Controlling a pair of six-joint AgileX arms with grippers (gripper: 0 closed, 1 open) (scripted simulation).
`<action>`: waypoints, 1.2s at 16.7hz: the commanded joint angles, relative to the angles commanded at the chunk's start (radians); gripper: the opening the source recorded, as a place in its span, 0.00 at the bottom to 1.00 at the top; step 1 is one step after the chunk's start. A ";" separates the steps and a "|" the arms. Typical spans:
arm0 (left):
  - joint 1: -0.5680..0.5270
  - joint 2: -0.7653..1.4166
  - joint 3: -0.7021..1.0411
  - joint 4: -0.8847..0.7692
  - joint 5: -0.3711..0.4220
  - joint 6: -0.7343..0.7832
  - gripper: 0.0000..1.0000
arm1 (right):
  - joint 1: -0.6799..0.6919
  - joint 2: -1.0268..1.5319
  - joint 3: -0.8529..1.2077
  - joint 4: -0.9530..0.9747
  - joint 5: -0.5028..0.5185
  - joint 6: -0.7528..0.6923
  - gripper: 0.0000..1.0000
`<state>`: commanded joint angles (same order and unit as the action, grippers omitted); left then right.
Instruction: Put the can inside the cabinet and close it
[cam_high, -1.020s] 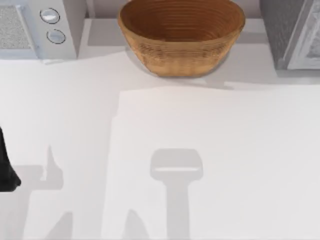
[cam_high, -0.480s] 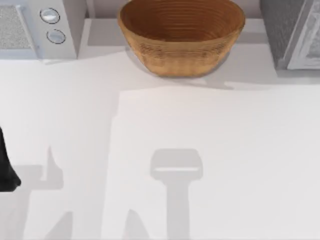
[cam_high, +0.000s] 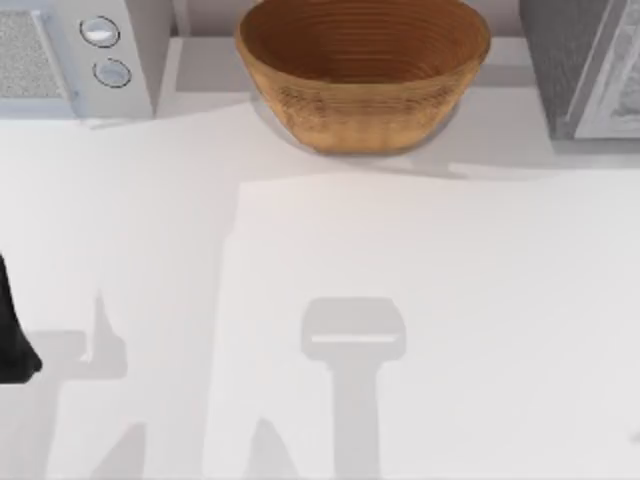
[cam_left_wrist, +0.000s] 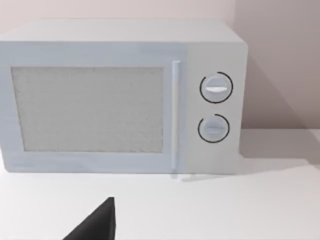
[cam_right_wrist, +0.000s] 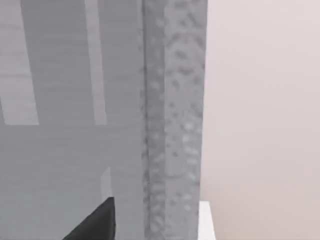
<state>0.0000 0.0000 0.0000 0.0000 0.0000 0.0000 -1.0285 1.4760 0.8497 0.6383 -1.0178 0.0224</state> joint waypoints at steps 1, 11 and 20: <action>0.000 0.000 0.000 0.000 0.000 0.000 1.00 | -0.001 -0.011 0.071 -0.081 -0.001 0.000 1.00; 0.000 0.000 0.000 0.000 0.000 0.000 1.00 | -0.010 -0.112 0.732 -0.842 -0.012 0.000 1.00; 0.000 0.000 0.000 0.000 0.000 0.000 1.00 | -0.012 -0.137 0.892 -1.028 -0.015 0.000 1.00</action>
<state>0.0000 0.0000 0.0000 0.0000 0.0000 0.0000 -1.0410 1.3395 1.7421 -0.3900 -1.0324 0.0222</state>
